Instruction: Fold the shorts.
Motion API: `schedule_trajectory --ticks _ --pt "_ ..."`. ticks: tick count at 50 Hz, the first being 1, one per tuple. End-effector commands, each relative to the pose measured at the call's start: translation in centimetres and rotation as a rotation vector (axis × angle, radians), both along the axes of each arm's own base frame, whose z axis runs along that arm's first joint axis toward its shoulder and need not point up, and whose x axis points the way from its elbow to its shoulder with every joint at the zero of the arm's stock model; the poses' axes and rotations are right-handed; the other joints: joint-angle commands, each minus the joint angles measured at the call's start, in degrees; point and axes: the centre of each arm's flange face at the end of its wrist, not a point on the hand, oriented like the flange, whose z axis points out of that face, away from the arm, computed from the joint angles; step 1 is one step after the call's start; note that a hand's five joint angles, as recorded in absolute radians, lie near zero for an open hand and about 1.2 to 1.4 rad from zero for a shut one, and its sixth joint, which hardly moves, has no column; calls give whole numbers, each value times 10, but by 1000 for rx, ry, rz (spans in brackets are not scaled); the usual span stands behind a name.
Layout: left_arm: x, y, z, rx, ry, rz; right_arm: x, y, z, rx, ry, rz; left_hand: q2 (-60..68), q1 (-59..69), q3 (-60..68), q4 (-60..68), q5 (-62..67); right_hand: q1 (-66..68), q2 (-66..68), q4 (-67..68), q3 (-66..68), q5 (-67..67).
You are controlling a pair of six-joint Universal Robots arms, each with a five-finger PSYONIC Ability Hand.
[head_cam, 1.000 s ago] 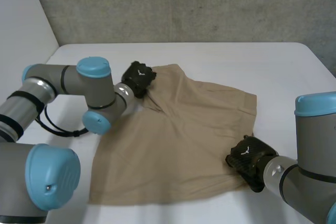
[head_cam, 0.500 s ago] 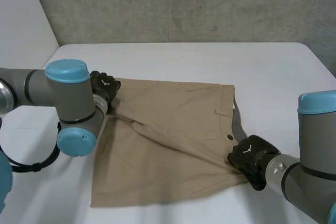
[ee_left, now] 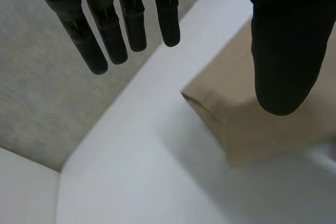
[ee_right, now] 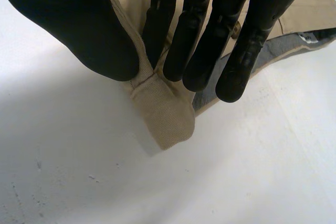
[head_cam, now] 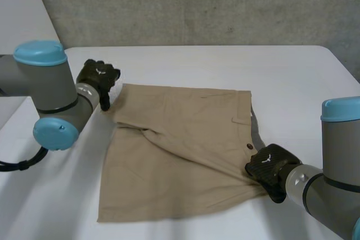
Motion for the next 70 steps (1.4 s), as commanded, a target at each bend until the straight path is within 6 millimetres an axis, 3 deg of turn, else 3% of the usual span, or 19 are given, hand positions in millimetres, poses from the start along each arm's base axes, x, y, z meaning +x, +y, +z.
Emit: schedule_trajectory --ticks 1,2,4,10,11,12,17,19,29,30,32,34,40,45,52,56,60,66,70 --pt "8 2 -21 102 -29 10 0 0 0 0 0 1 64 66 62 68 70 242 129 117 121 128" --pt "8 2 -21 102 -29 10 0 0 0 0 0 1 65 66 62 68 71 242 129 117 121 128" --pt "9 1 -29 124 -36 11 0 1 0 1 1 1 237 239 235 240 243 242 129 117 121 128" --pt "14 -1 -34 141 -44 26 0 0 0 0 0 0 425 426 422 428 431 242 129 117 121 128" --pt "20 -3 -35 154 -47 46 0 0 0 0 0 0 551 553 549 555 557 242 129 117 121 128" --pt "20 -3 -35 154 -47 46 0 0 0 0 0 -2 552 554 550 556 558 242 129 117 121 128" --pt "27 1 -40 190 -43 73 -1 -1 0 -2 0 -6 552 554 550 556 558 242 129 117 121 128" --pt "27 15 -48 259 -7 95 -1 -1 0 -3 -1 -8 552 554 550 556 558 242 129 117 121 128" --pt "24 28 -43 297 83 113 -1 -1 1 -5 -3 -6 549 551 547 553 555 242 129 117 121 128" --pt "24 27 -40 286 91 113 -1 -1 1 -5 -3 -6 518 519 515 521 523 242 129 117 121 128" --pt "24 23 -20 230 118 110 -1 0 2 -7 -6 -6 296 298 294 300 302 242 129 117 121 128" --pt "23 23 -9 201 133 104 -1 0 2 -8 -8 -8 176 178 174 180 182 242 129 117 121 128" --pt "9 29 4 181 173 43 0 1 2 -3 -12 -12 93 95 91 97 99 242 129 117 121 128" --pt "-1 21 -11 199 164 -12 0 1 2 -1 -13 -11 56 58 54 60 62 242 129 117 121 128" --pt "-12 -13 -25 137 104 -49 -1 0 1 1 -14 -11 66 68 64 70 72 242 129 117 121 128" --pt "-13 -22 -34 140 59 -51 -1 0 1 -1 -15 -13 71 73 69 75 77 242 129 117 121 128" --pt "-9 -21 -41 175 26 -44 -1 0 1 0 -16 -12 75 77 72 78 81 242 129 117 121 128" --pt "-1 4 -59 313 -44 -48 -1 -1 2 -2 -15 -14 100 102 98 104 106 242 129 117 121 128" --pt "2 10 -53 317 -47 -44 -1 -1 2 -4 -16 -12 149 150 146 152 155 242 129 117 121 128"
